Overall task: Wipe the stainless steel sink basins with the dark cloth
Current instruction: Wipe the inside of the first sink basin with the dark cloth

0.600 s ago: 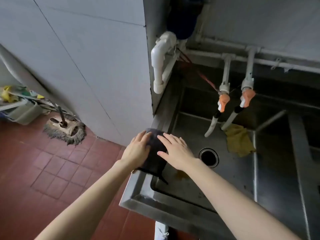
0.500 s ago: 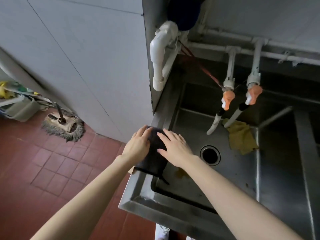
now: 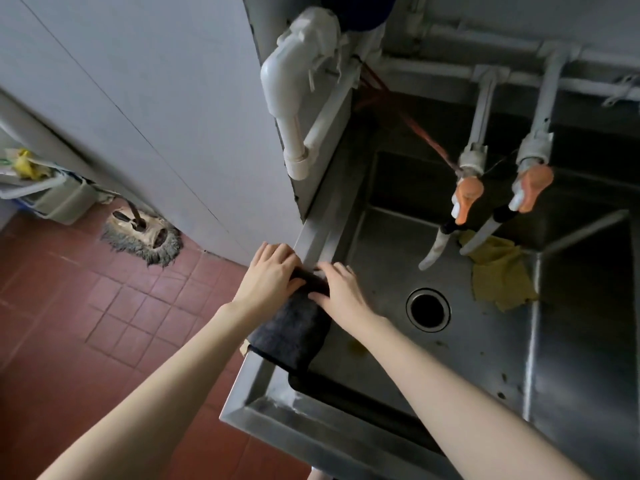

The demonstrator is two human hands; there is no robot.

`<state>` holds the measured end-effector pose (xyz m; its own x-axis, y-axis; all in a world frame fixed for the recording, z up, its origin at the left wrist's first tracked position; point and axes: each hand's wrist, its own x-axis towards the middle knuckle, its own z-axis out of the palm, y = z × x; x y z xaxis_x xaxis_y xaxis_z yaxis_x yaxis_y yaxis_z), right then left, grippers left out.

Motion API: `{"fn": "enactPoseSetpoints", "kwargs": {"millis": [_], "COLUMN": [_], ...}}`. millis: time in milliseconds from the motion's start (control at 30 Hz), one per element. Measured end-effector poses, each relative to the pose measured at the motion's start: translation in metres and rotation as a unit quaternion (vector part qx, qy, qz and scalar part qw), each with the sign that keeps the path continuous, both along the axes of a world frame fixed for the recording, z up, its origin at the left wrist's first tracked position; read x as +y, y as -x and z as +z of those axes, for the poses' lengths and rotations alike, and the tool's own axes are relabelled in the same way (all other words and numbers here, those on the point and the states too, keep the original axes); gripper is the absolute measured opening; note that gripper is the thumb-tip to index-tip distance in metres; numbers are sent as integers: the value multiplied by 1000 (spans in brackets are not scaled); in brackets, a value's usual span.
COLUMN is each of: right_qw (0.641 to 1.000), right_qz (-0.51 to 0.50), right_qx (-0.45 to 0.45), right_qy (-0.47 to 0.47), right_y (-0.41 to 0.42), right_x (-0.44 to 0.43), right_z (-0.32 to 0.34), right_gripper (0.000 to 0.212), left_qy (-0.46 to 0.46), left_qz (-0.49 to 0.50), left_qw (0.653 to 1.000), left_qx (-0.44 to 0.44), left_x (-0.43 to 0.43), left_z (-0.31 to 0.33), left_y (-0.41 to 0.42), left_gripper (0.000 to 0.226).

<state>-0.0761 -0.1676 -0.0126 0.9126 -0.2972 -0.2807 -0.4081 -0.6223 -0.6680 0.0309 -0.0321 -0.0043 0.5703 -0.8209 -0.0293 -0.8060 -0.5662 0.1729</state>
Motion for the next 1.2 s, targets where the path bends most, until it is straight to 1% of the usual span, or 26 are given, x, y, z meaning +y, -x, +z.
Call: {"fn": "enactPoseSetpoints", "kwargs": {"millis": [67,100,200,267,333,400,533,600,667,767,833,867,933,967,1000,1067,1100,1133,1200], "right_qw": [999,999,996,996,996,996,996,993,985,970,965,966,971,971,971,959,950,943,921], "right_qz": [1,-4,-37,-58,-74,-83,-65,-56,-52,-43,-24,-9,20,31,32,36,68,119,234], "right_qx": [-10,-20,-57,-49,-45,-29,33,31,17,25,42,68,135,174,212,281,301,311,306], "right_qy": [-35,-48,-53,-36,-17,-5,56,98,166,240,258,249,198,162,109,-10,-35,-23,56], "right_y": [13,21,53,77,101,119,146,160,173,193,203,208,212,214,215,215,215,214,210], "right_x": [-4,-7,-24,-38,-53,-69,-103,-116,-126,-130,-124,-118,-103,-95,-87,-74,-68,-63,-57], "right_z": [-1,1,5,6,5,1,-8,-16,-29,-58,-81,-94,-115,-130,-141,-159,-168,-175,-188], "right_gripper": [31,28,25,24,23,24,24,19,18,31,38,38,32,32,35,42,46,49,58], "left_qy": [39,56,82,55,23,2,-23,-11,1,-7,-29,-43,-62,-67,-66,-61,-63,-66,-67], "left_qz": [-17,-23,-45,-79,-117,-141,-126,-115,-98,-76,-76,-81,-91,-95,-96,-93,-95,-98,-104], "left_qw": [999,998,995,995,992,990,990,990,990,990,988,987,986,986,987,990,991,991,991], "left_qx": [1,-4,-23,-33,-29,2,60,80,97,119,128,133,127,118,109,88,74,62,52], "left_x": [0,-3,-24,-44,-63,-79,-110,-122,-133,-144,-142,-137,-126,-119,-113,-99,-91,-83,-69], "left_z": [3,4,9,10,5,-4,-30,-47,-62,-86,-104,-113,-125,-128,-129,-126,-123,-120,-115], "left_y": [10,15,33,43,53,66,98,113,127,141,146,147,147,145,142,132,127,121,112], "left_gripper": [17,17,21,28,29,28,20,15,18,28,28,25,23,24,26,26,26,27,32]}}
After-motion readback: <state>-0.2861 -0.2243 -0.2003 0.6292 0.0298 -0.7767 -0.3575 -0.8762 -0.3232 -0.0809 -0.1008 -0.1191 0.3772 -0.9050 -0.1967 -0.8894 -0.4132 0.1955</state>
